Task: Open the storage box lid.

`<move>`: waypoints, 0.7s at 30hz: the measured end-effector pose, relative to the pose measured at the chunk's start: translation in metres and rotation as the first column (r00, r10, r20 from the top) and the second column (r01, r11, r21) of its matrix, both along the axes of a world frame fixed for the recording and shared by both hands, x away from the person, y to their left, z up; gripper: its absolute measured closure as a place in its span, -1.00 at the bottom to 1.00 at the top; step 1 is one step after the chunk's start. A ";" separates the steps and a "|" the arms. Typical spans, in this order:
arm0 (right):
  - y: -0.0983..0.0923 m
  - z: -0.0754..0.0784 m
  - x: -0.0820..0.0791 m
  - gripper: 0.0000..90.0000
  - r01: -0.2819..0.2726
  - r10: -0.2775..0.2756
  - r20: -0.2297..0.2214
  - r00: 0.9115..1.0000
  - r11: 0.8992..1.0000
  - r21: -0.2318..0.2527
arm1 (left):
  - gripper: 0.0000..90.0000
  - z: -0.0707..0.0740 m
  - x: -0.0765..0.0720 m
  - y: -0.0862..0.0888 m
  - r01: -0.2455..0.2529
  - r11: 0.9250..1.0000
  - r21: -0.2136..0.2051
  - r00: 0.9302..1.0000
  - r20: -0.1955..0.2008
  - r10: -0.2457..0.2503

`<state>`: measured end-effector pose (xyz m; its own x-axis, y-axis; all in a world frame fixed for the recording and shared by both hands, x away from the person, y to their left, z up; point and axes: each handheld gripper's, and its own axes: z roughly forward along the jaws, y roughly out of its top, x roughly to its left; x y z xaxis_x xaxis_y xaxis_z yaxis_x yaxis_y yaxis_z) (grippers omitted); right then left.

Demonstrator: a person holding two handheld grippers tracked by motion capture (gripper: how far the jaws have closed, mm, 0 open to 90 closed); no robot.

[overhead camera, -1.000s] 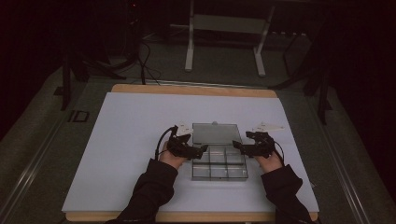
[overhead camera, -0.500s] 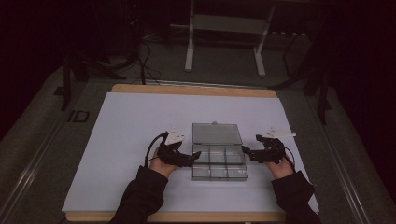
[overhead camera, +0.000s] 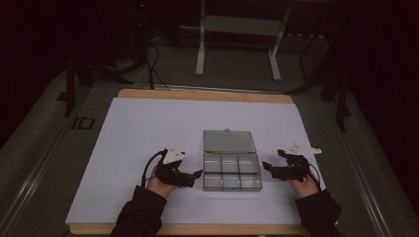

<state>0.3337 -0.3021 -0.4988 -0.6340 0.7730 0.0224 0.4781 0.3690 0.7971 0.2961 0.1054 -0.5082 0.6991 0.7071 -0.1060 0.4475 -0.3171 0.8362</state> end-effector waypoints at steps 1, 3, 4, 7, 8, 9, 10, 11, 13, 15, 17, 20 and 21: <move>-0.002 -0.001 -0.002 -0.62 0.001 -0.001 -0.001 1.000 1.000 0.002 | -0.80 0.000 -0.002 0.001 0.000 1.000 0.005 1.000 0.001 0.000; -0.005 -0.002 -0.005 -0.62 -0.001 0.001 -0.001 1.000 1.000 0.007 | -0.80 -0.002 -0.006 0.003 0.004 1.000 0.006 1.000 0.005 -0.004; -0.006 -0.003 -0.007 -0.62 -0.002 0.002 -0.003 1.000 1.000 0.011 | -0.80 -0.003 -0.007 0.004 0.008 1.000 0.011 1.000 0.005 -0.008; -0.009 -0.006 -0.010 -0.62 -0.007 0.007 -0.007 1.000 1.000 0.001 | -0.80 -0.006 -0.013 0.008 0.003 1.000 0.030 1.000 0.006 -0.004; -0.010 -0.007 -0.012 -0.62 -0.005 0.005 -0.006 1.000 1.000 -0.004 | -0.80 -0.007 -0.014 0.009 0.001 0.999 0.032 1.000 0.006 -0.001; -0.011 -0.009 -0.013 -0.62 -0.001 0.001 -0.006 1.000 1.000 -0.007 | -0.80 -0.007 -0.016 0.011 0.001 0.999 0.032 1.000 0.007 -0.001; -0.013 -0.009 -0.015 -0.62 0.001 -0.001 -0.005 1.000 1.000 -0.008 | -0.80 -0.008 -0.017 0.013 0.000 1.000 0.031 1.000 0.002 0.000; -0.014 -0.010 -0.016 -0.62 0.007 -0.007 -0.003 1.000 1.000 -0.005 | -0.80 -0.008 -0.019 0.015 -0.002 0.999 0.034 1.000 -0.003 0.003; -0.018 -0.012 -0.019 -0.62 0.014 -0.014 -0.004 1.000 1.000 -0.001 | -0.80 -0.009 -0.021 0.017 -0.005 0.999 0.047 1.000 -0.003 0.005; -0.021 -0.014 -0.021 -0.62 0.023 -0.023 -0.001 1.000 1.000 -0.003 | -0.80 -0.011 -0.023 0.021 -0.012 0.999 0.047 1.000 -0.007 0.012; -0.025 -0.017 -0.024 -0.62 0.031 -0.031 -0.004 1.000 1.000 -0.005 | -0.81 -0.013 -0.025 0.024 -0.021 0.999 0.049 1.000 -0.008 0.021; -0.029 -0.021 -0.027 -0.62 0.037 -0.037 -0.003 0.999 0.999 -0.009 | -0.80 -0.015 -0.028 0.027 -0.030 0.998 0.053 1.000 -0.006 0.030; -0.030 -0.022 -0.029 -0.62 0.042 -0.042 0.000 0.999 0.999 -0.015 | -0.80 -0.015 -0.029 0.028 -0.033 0.998 0.058 0.999 -0.004 0.033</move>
